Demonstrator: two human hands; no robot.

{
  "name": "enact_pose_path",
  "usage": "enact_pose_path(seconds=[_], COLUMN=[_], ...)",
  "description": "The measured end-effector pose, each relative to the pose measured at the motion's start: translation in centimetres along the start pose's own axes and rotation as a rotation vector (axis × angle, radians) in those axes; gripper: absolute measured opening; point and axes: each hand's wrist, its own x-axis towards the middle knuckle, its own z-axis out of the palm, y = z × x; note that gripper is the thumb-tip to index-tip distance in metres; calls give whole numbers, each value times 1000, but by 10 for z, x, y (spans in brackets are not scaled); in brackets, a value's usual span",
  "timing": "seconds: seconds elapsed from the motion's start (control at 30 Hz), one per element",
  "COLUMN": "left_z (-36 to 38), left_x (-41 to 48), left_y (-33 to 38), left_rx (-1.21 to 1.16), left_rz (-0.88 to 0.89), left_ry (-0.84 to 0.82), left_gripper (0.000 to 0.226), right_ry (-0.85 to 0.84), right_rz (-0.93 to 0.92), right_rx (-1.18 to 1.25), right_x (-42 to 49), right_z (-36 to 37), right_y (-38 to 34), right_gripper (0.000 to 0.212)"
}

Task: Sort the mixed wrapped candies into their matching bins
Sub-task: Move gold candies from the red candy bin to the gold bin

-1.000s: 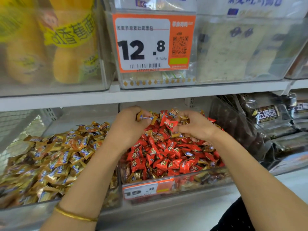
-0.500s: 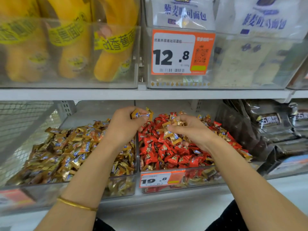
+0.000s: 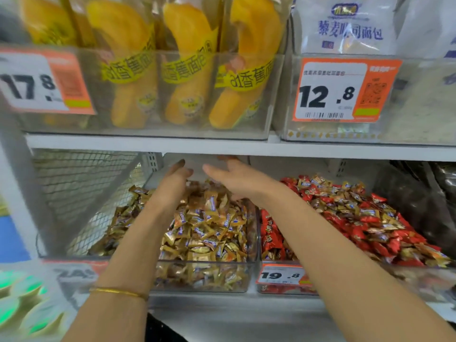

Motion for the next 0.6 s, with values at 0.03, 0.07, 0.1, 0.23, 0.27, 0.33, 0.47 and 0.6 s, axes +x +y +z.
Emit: enact_pose_path(seconds=[0.03,0.07,0.1,0.23,0.27,0.33,0.47,0.6], left_z=[-2,-3,-2,19,29,53,109,166], left_x=[0,-1,-5,-20,-23,-30,-40,-22], left_y=[0,2,4,10,12,16,23,18], left_rx=[1,18,38,122,147,192,266,438], left_rz=[33,91,153,369,404,454,515,485], left_ry=[22,48,66,-54,-102,-191,-370,-444], left_gripper=[47,45,42,38,39,41,41,40], right_ry=[-14,-23,-12,137,184,279,510,574], right_rz=[29,45,39,-14,-7,41,177,273], right_rx=[98,200,279,493,516,511,463,360], right_x=[-1,-3,-7,-33,-41,-56,-72,-71], right_z=[-2,-5,-9,-37,-48,-72,-116,-143], right_y=[2,6,11,44,53,72,116,148], right_gripper=[66,60,53,29,27,27,31,37])
